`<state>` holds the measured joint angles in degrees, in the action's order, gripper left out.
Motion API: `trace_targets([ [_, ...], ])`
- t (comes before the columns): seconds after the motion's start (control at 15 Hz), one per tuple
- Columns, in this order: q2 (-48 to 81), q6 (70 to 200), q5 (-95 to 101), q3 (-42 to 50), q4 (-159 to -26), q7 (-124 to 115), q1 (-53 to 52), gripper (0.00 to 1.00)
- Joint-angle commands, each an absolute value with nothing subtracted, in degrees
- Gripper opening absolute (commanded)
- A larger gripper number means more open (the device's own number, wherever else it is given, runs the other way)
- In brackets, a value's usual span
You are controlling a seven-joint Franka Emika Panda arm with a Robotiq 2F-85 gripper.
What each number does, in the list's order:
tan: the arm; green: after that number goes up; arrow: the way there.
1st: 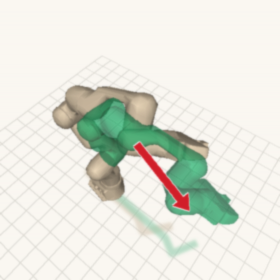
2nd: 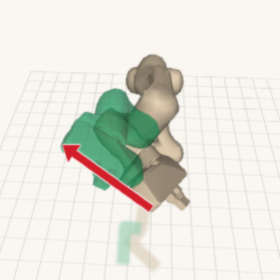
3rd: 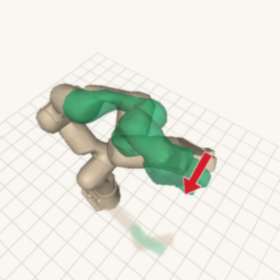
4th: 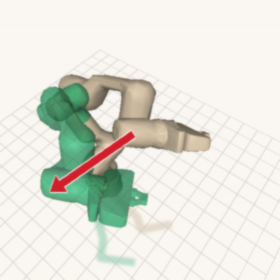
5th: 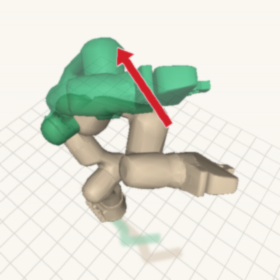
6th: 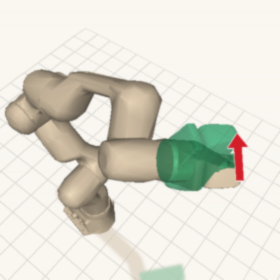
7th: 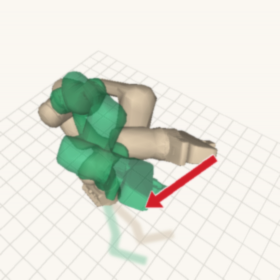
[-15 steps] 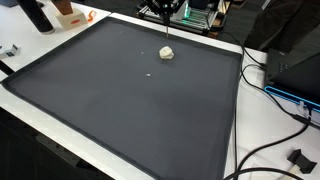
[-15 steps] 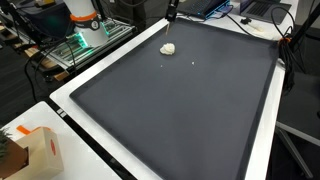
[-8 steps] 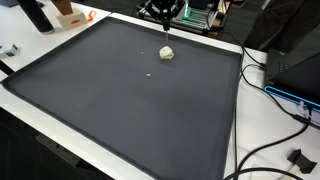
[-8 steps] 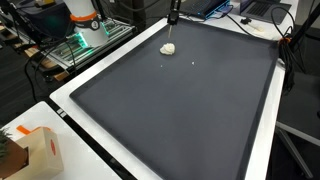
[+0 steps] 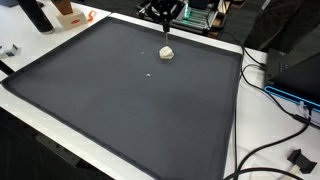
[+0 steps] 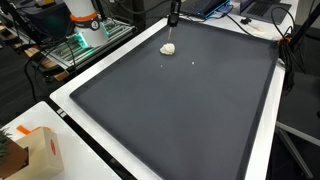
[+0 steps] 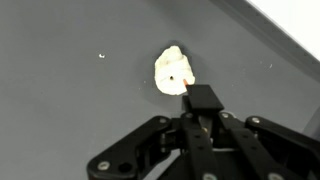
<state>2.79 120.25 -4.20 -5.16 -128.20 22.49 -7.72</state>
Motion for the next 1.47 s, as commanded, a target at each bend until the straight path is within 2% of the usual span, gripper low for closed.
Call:
trace_targets([
  [0.0, 2.81, 120.34, -4.02, -5.88, -128.13, 22.35, -7.12, 0.03],
  [1.4, 9.02, 125.60, -3.87, -6.89, -127.71, 25.03, -6.47, 0.03],
])
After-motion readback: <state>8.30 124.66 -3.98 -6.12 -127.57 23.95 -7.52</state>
